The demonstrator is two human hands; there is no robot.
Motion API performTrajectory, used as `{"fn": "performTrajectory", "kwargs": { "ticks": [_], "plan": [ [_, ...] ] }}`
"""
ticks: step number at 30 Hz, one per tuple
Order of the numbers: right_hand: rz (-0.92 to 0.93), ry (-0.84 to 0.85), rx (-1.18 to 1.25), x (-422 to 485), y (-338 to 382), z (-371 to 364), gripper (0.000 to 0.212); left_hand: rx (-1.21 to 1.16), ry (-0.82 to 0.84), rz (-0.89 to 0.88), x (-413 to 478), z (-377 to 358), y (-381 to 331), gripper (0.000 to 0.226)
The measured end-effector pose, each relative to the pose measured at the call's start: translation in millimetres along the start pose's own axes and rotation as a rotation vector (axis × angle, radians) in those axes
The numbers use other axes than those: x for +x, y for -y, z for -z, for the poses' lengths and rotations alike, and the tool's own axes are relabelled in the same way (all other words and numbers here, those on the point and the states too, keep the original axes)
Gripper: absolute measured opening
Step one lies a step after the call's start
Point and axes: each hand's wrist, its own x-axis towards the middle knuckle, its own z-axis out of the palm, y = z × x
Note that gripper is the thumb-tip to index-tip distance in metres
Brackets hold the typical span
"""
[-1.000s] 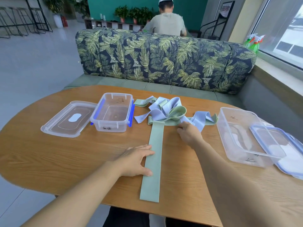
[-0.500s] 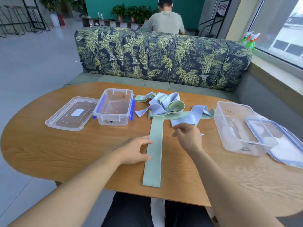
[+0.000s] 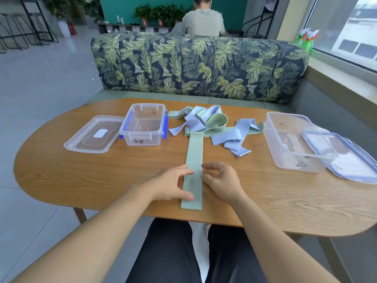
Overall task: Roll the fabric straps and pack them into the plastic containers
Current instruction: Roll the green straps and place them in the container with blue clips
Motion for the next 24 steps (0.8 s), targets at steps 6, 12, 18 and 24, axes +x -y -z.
{"fn": "performTrajectory", "kwargs": {
  "ticks": [6,12,18,24],
  "plan": [
    [-0.088,-0.056,0.047,-16.7,-8.5,-7.6,0.036,-0.039,-0.029,-0.014,-1.9,-12.9,-5.0,0.081],
    [-0.049,-0.048,0.138,-22.4,-10.9,-15.3,0.043,-0.093,-0.056,-0.01,-2.4,-21.1,-1.5,0.085],
    [-0.066,-0.037,0.235,-21.5,-17.8,-16.3,0.043,-0.107,-0.085,0.0,-2.2,-27.1,0.4,0.089],
    [-0.056,-0.057,0.246,-21.2,-18.4,-17.7,0.044,-0.085,-0.076,-0.014,-2.3,-26.9,0.3,0.086]
  ]
}}
